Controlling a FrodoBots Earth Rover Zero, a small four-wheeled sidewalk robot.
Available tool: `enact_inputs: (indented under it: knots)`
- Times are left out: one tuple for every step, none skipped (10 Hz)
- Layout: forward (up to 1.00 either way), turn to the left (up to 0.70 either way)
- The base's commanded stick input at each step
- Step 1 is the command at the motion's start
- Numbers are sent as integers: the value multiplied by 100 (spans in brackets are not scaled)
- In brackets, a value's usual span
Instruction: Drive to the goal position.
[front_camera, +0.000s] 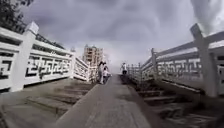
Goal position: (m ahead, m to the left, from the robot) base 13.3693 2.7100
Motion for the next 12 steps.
enact_inputs:
  knots:
    - [70,0]
    - [70,0]
    - [70,0]
    - [70,0]
    - [70,0]
    - [70,0]
    - [70,0]
    - [70,0]
    - [70,0]
    - [70,0]
    - [70,0]
    - [70,0]
